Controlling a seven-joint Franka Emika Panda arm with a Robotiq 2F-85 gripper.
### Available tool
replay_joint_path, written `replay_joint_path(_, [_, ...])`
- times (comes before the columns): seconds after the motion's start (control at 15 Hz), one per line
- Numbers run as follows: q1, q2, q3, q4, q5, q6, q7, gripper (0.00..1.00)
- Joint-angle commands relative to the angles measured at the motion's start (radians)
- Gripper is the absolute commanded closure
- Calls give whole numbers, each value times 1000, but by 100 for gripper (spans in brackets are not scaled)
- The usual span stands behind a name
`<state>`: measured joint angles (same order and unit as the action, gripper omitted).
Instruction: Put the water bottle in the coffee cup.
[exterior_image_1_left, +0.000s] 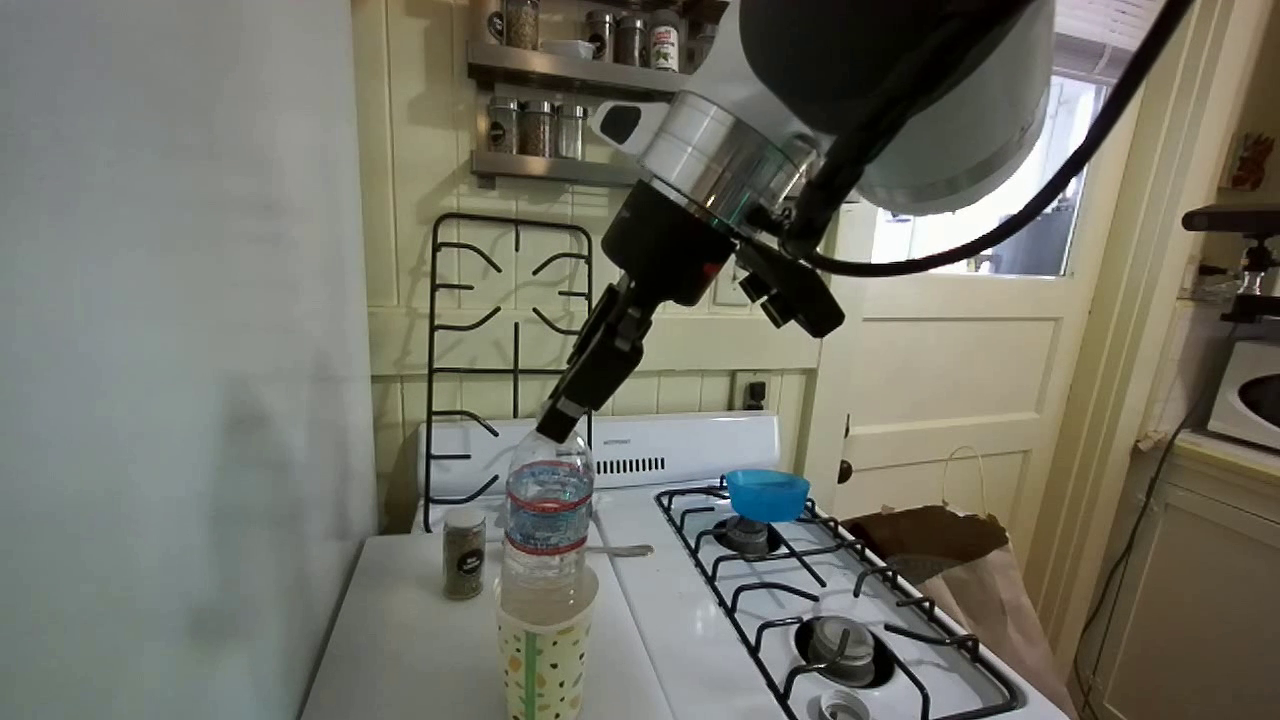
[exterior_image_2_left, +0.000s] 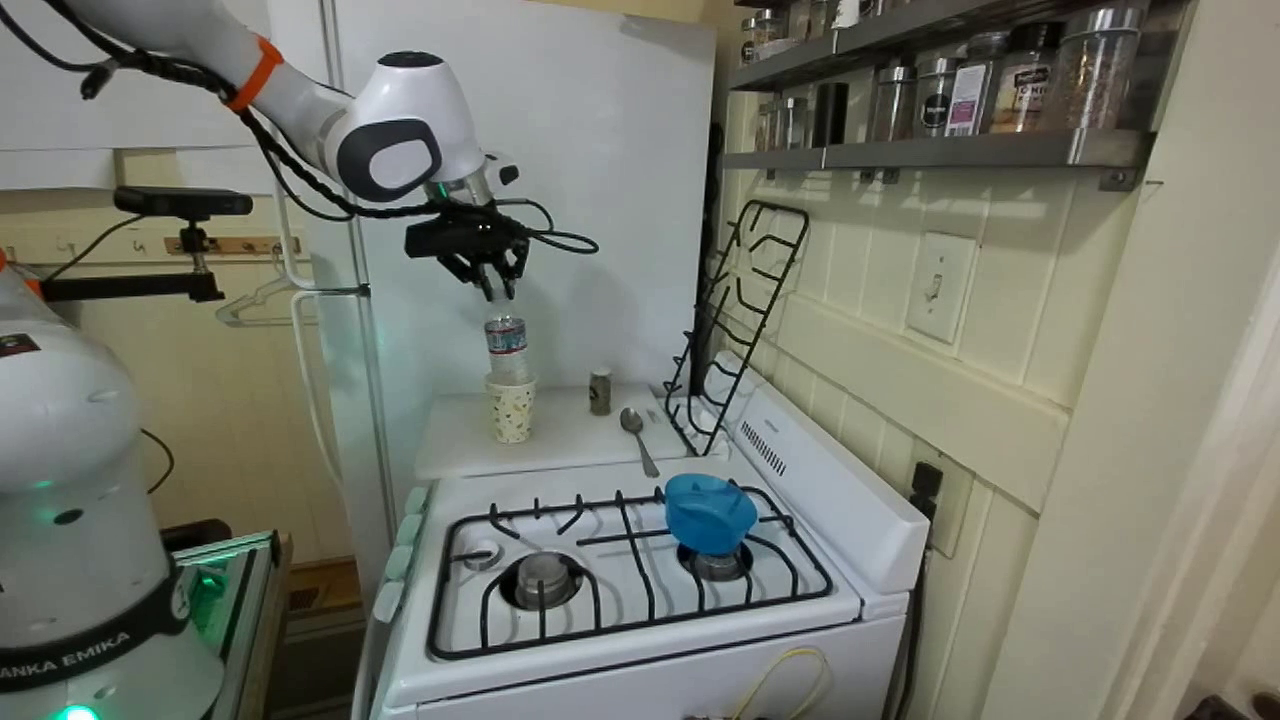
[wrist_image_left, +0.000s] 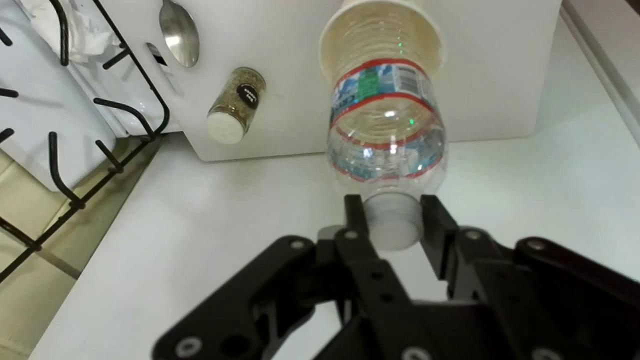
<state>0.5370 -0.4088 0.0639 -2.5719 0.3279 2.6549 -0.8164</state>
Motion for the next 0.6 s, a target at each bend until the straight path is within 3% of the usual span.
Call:
replay_joint_path(0.0, [-4,-1,11,-10,-19,30,-6,92])
replay_joint_path(0.4, [3,15,4,-10,-8,22,-20,92])
replay_joint_path(0.47, [2,17,4,-8,-8,17,-22,43])
replay_joint_path(0.53, [1,17,4,-9,-7,19,-23,42])
